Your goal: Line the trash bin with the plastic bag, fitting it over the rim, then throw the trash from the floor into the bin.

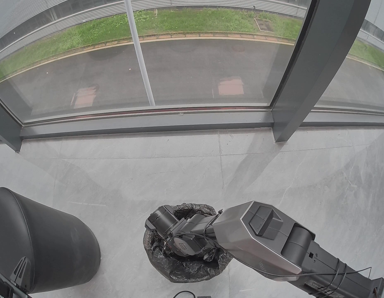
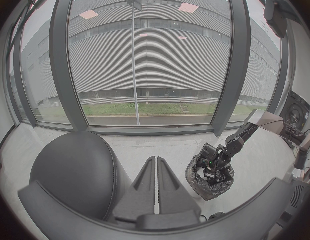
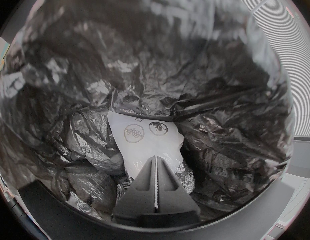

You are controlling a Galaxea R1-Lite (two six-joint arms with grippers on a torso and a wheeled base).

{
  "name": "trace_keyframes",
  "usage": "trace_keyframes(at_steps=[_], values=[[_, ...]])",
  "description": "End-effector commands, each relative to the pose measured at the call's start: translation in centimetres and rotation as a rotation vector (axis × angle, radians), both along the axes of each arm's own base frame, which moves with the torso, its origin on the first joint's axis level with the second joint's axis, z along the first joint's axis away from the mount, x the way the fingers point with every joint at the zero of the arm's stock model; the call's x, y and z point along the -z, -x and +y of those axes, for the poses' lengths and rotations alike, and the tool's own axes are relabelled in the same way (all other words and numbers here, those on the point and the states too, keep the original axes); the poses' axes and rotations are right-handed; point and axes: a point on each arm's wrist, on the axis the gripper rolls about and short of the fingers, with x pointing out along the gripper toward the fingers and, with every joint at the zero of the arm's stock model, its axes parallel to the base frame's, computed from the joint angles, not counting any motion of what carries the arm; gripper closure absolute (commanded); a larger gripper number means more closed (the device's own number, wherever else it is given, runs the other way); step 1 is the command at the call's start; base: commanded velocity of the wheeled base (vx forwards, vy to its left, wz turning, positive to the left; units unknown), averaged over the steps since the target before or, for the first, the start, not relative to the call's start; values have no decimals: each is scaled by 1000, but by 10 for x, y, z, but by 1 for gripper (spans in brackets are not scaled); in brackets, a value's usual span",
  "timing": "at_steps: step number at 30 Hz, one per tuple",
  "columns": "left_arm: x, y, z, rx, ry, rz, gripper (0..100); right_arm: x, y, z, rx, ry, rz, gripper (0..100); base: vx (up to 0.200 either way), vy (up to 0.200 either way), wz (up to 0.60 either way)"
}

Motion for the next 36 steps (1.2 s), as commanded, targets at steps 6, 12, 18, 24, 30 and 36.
trace_keyframes(at_steps=[6, 12, 18, 24, 30, 36], values=[[5, 0, 0, 0, 0, 3, 100, 25, -11, -11, 29, 19, 16, 100, 0, 0, 0], [5, 0, 0, 0, 0, 1, 100, 36, -13, -12, 33, 15, 12, 100, 0, 0, 0], [5, 0, 0, 0, 0, 3, 100, 37, -15, -13, 36, 6, 6, 100, 0, 0, 0], [5, 0, 0, 0, 0, 3, 100, 37, -15, -12, 36, 3, 3, 100, 0, 0, 0], [5, 0, 0, 0, 0, 1, 100, 33, -15, -11, 34, -4, -3, 100, 0, 0, 0], [5, 0, 0, 0, 0, 1, 100, 1, -13, -4, 10, -33, -37, 100, 0, 0, 0]])
